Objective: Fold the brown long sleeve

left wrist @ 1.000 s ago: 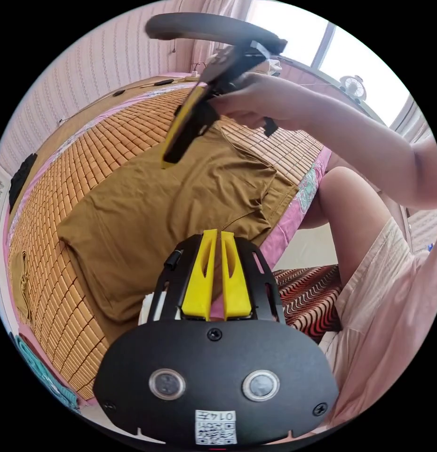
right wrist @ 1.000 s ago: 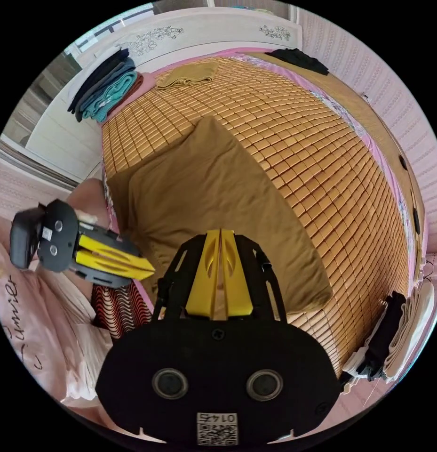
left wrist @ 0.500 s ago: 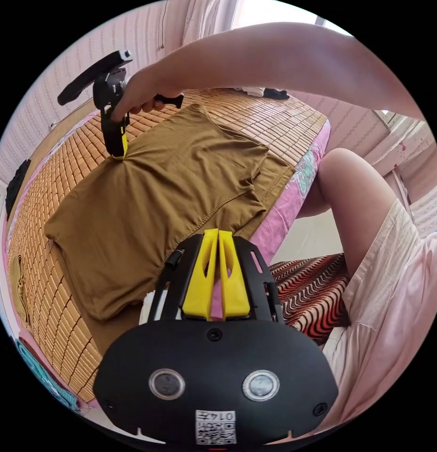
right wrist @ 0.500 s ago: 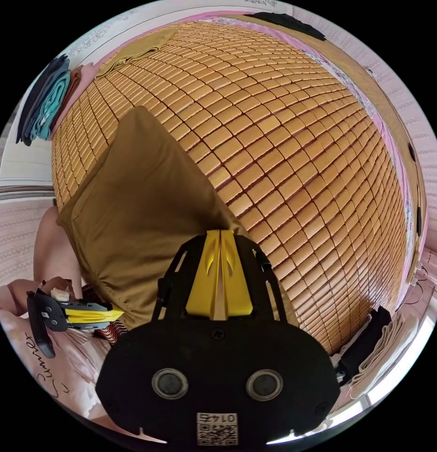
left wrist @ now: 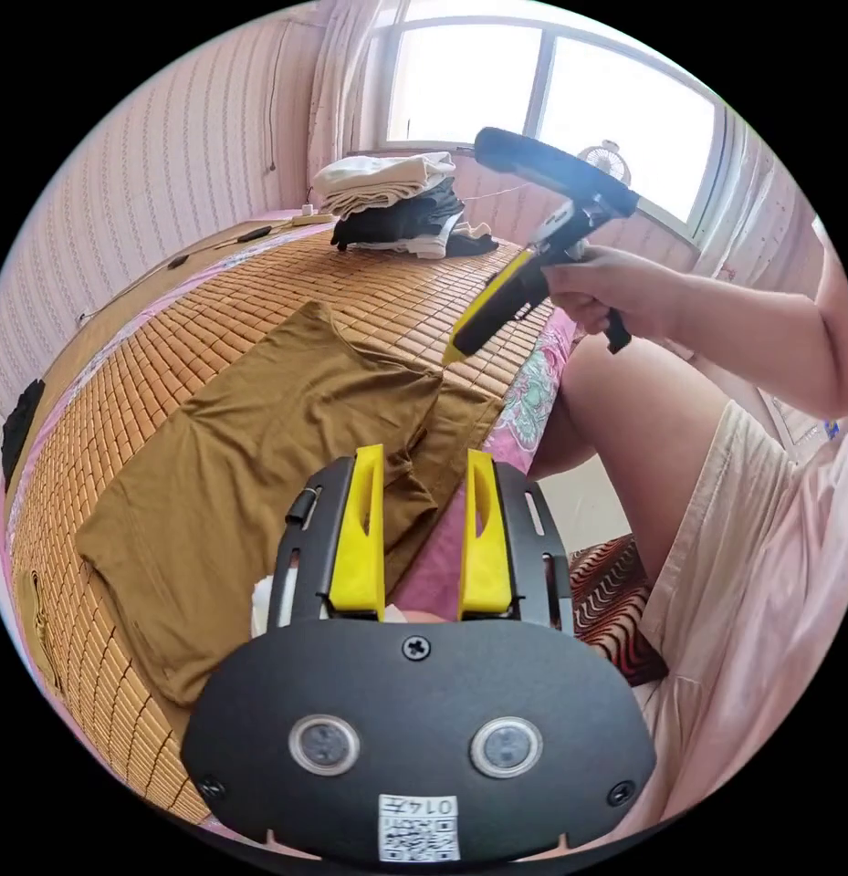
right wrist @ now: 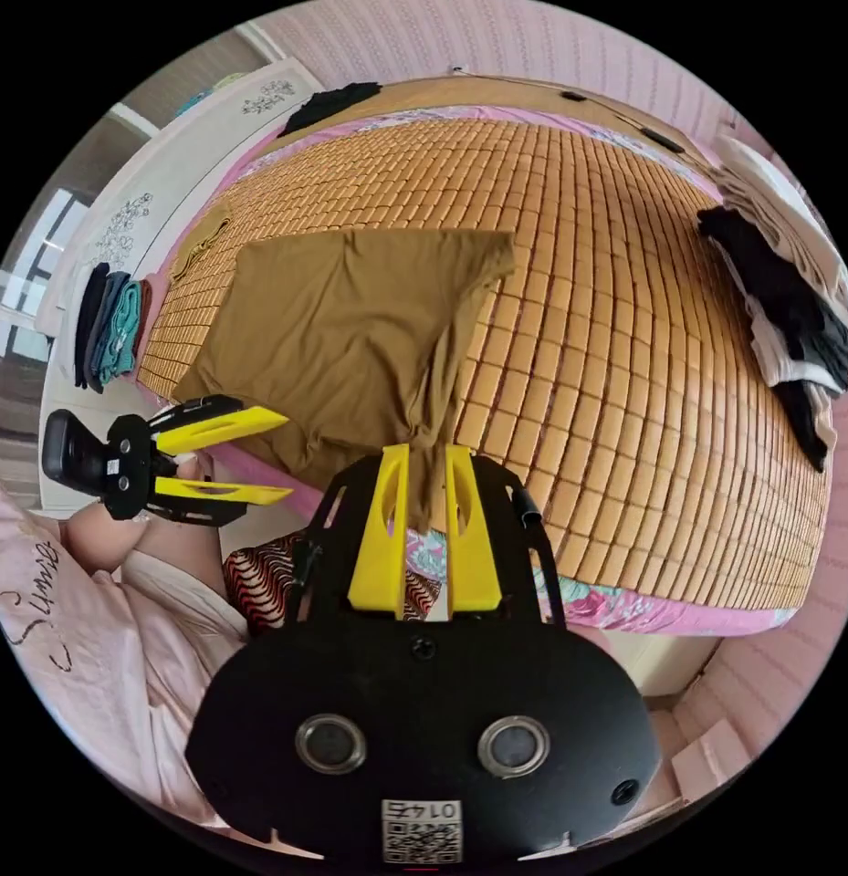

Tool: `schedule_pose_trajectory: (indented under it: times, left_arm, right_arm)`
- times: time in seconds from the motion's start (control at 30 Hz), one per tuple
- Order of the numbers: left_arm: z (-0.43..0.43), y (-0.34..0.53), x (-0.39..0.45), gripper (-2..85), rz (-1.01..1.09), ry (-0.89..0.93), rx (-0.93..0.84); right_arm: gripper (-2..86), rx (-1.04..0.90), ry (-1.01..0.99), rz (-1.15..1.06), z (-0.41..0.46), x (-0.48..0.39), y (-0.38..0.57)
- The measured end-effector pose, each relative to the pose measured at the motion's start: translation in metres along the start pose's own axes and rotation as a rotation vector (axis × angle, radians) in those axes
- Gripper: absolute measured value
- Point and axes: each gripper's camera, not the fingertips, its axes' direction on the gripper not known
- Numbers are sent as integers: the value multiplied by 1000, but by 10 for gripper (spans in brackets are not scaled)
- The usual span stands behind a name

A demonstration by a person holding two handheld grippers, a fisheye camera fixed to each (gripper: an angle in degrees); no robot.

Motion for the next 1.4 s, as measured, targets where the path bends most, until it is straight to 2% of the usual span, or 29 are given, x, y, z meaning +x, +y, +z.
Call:
schedule_pose_trajectory:
  times: [0.13, 0.27, 0.4, 0.5, 0.57, 0.7, 0.77, 0.9, 1.0, 1.1, 1.2, 1.4]
  left_arm:
    - [16, -24, 20, 145, 66, -1, 39]
    - [44, -46, 27, 176, 77, 39, -94]
    - [56, -57, 38, 184, 129, 21, -102]
    - [65, -66, 39, 131, 106, -26, -111]
    - [68, -68, 39, 35, 96, -106, -114]
    - [63, -60, 40, -2, 102, -101, -109]
    - [57, -53, 48, -6, 143, -65, -123]
    - [40, -36, 64, -7, 213, -20, -111]
    - [29, -24, 74, -8, 241, 13, -111]
    - [18, -14, 77, -8, 257, 23, -91]
    - [10, -10, 72, -8, 251, 46, -42]
    - [-14, -24, 71, -9, 203, 235, 207]
  right_arm:
    - [60, -66, -165, 101, 17, 24, 44]
    - [19, -5, -206, 97, -2, 41, 51]
    - [10, 83, -309, 80, -32, 57, 56]
    - [8, 150, -491, 34, -57, 67, 62]
    - [10, 199, -561, 5, -71, 74, 68]
    - [26, 322, -491, 136, -84, 110, 82]
    - [75, 353, -422, 237, -81, 138, 79]
    - [113, 387, -397, 266, -74, 157, 48]
    - [91, 365, -427, 287, -57, 162, 27]
    - [30, 346, -459, 327, -46, 167, 27]
    - [16, 409, -528, 353, -61, 177, 48]
    - [9, 539, -427, 394, -146, 194, 105]
